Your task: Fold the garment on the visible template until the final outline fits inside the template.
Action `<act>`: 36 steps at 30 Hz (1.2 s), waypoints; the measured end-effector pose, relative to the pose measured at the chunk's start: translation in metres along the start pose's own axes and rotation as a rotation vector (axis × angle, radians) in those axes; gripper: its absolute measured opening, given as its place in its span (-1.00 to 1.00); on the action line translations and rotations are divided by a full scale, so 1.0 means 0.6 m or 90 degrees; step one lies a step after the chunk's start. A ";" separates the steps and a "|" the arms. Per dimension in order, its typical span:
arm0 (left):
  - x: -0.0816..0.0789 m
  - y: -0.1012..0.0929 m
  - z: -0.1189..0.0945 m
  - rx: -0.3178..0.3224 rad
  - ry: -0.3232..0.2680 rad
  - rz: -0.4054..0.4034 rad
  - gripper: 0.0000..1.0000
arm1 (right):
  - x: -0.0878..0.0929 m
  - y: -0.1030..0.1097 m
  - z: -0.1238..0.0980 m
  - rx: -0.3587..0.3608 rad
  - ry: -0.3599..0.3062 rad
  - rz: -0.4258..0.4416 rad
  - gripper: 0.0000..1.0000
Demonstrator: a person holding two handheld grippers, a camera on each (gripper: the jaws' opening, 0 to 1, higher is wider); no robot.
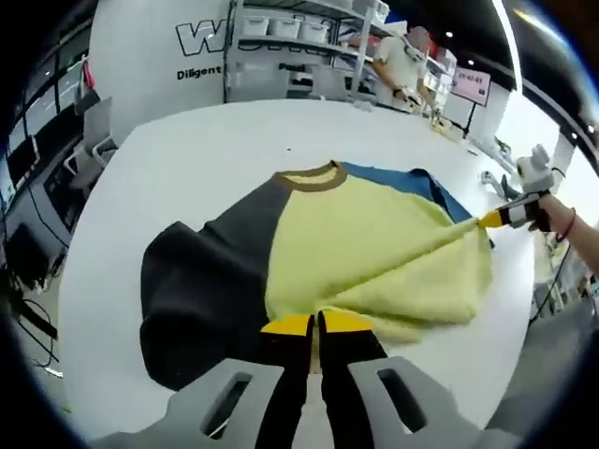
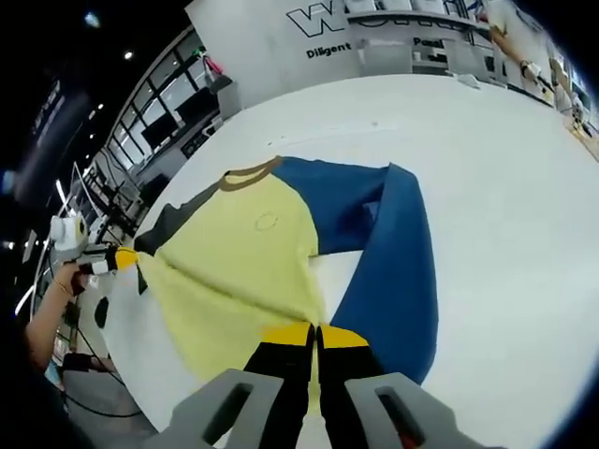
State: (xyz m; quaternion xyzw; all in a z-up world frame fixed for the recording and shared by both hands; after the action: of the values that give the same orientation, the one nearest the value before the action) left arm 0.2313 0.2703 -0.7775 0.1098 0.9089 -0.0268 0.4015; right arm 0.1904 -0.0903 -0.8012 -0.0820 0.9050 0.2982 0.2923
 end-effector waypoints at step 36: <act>0.075 -0.150 -0.023 0.069 -0.028 -0.013 -0.45 | -0.002 0.015 -0.016 -0.046 -0.074 -0.176 -0.38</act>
State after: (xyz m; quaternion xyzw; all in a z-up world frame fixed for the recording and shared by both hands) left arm 0.1718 0.1929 -0.8048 0.1215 0.8981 -0.0822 0.4147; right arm 0.1841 -0.0888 -0.7897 -0.1987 0.8552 0.2917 0.3796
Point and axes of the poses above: the point that each gripper's makers call its tool centre point, and the gripper's own axes: z roughly forward along the fingers, y roughly to its left, x roughly out of its underside, the point moved 3 cm from there along -z, roughly backward along the fingers, and after that the axes turned 14 degrees about -x, right-handed, at the moved point
